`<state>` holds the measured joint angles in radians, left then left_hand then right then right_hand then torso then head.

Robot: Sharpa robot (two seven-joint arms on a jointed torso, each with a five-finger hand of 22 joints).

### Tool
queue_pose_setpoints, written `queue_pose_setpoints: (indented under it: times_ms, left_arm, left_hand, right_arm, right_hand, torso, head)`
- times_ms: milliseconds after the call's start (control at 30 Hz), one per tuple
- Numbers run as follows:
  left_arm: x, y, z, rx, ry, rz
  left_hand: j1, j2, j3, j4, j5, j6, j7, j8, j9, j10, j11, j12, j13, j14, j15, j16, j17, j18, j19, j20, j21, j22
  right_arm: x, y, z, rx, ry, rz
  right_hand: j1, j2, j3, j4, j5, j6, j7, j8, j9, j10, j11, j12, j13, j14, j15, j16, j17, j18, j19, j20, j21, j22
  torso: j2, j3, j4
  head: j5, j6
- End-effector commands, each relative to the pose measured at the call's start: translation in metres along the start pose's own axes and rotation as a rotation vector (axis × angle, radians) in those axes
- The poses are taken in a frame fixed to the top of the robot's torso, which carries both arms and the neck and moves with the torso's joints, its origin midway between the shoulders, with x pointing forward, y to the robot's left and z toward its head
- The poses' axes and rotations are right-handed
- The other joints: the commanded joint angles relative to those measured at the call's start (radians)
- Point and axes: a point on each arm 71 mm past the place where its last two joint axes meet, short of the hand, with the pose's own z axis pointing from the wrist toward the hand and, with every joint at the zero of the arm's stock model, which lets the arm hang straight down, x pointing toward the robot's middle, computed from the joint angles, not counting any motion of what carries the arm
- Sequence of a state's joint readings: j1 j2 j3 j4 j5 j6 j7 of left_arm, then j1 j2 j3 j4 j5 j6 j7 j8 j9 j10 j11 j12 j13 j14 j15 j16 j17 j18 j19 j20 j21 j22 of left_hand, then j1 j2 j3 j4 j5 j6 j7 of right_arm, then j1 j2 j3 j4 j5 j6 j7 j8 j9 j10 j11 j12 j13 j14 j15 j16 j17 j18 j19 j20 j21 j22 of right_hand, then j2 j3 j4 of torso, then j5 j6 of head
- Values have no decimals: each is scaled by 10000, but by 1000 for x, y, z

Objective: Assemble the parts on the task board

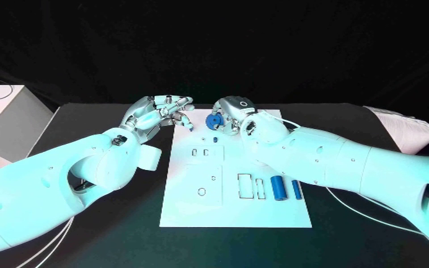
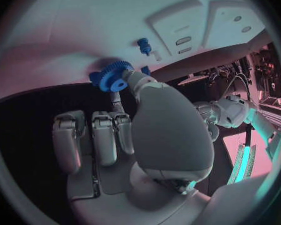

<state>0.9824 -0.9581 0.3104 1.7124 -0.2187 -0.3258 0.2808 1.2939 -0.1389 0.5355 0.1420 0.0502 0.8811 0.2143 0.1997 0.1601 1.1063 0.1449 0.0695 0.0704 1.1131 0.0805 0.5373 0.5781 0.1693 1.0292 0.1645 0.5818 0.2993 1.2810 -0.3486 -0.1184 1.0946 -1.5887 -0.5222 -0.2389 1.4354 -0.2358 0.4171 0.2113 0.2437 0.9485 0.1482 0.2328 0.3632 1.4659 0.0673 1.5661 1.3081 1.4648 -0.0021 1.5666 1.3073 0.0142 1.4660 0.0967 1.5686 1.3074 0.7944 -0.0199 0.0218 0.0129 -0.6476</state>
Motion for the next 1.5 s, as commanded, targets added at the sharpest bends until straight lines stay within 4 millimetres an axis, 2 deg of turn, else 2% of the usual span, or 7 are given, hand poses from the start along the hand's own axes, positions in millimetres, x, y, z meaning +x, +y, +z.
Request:
queue_pose_setpoints:
  times_ms: [33, 833, 1000, 1100, 1267, 1367, 1500]
  left_arm:
    - [3, -1, 0, 65, 202, -34]
    - [2, 0, 0, 9, 223, -34]
    - [2, 0, 1, 2, 227, -37]
    - [2, 0, 1, -3, 227, -37]
    - [2, 0, 1, -6, 238, -45]
    - [2, 0, 1, -9, 246, -49]
    - [2, 0, 1, -14, 244, -48]
  left_hand:
    - [23, -5, 52, -10, 39, 32, 8, -52, 17, -13, 26, -30, 9, -36, -52, 65, 13, 109, -78, 18, 68, 12]
    - [16, -1, 64, -15, 38, 33, 8, -56, 21, -11, 27, -34, 8, -75, -49, 102, 54, 108, -142, 20, 156, 70]
    - [16, -1, 64, -15, 38, 33, 8, -56, 21, -11, 27, -34, 8, -75, -49, 102, 54, 108, -142, 20, 156, 70]
    - [16, -1, 64, -15, 38, 33, 8, -56, 21, -11, 27, -34, 8, -75, -49, 102, 54, 108, -142, 20, 156, 70]
    - [16, -1, 64, -15, 38, 33, 8, -56, 21, -11, 27, -34, 8, -75, -49, 102, 54, 108, -142, 20, 156, 70]
    - [16, -1, 64, -15, 38, 33, 8, -56, 21, -11, 27, -34, 8, -75, -49, 102, 54, 108, -142, 20, 156, 70]
    - [16, -1, 64, -15, 38, 33, 8, -56, 21, -11, 27, -34, 8, -75, -49, 102, 54, 108, -142, 20, 156, 70]
  right_arm:
    - [12, -1, -4, 74, 458, -77]
    - [12, -4, -7, 233, 439, -254]
    - [12, -4, -8, 228, 394, -273]
    - [12, -5, -8, 247, 366, -289]
    - [12, -6, -8, 235, 367, -287]
    - [12, -5, -8, 197, 368, -248]
    - [12, -5, -7, 141, 395, -187]
  right_hand:
    - [-78, 33, 40, -8, 1, -19, 0, 39, 13, 1049, -19, 47, 2627, 1060, -54, 42, 2635, -142, 1047, -20, 22, 2634]
    - [-159, 11, 31, 9, -42, -19, 7, 25, 8, 1049, -9, 47, 2627, 1060, -39, 42, 2635, -142, 1047, -7, 22, 2634]
    - [-162, 8, 30, 9, -42, -18, 6, 26, 8, 1049, -9, 47, 2627, 1060, -39, 42, 2635, -142, 1047, -6, 22, 2634]
    - [-168, 2, 27, 9, -44, -14, 5, 26, 8, 1049, -10, 47, 2627, 1060, -38, 42, 2635, -142, 1047, -5, 22, 2634]
    - [-181, -9, 21, 10, -47, -15, 6, 24, 8, 1049, -9, 47, 2627, 1060, -38, 42, 2635, -142, 1047, -3, 22, 2634]
    - [-269, -74, -22, 30, -76, -164, 50, -84, -37, 1003, 23, 4, 2577, 1060, -16, 42, 2635, -142, 1047, 13, 22, 2634]
    - [-408, -151, -199, 74, -327, -651, 216, -483, -187, 893, 175, -101, 2458, 1060, 113, 42, 2635, -142, 1047, 119, 22, 2634]
  torso:
    - [6, -3, 6]
    - [10, 5, 8]
    - [6, 1, 9]
    - [7, 8, -6]
    - [10, 5, 4]
    - [12, 9, 9]
    - [6, 6, 13]
  head:
    - [-15, -19]
    - [-19, -87]
    - [-22, -138]
    - [-24, -132]
    - [-37, -129]
    - [-33, -129]
    - [-27, -145]
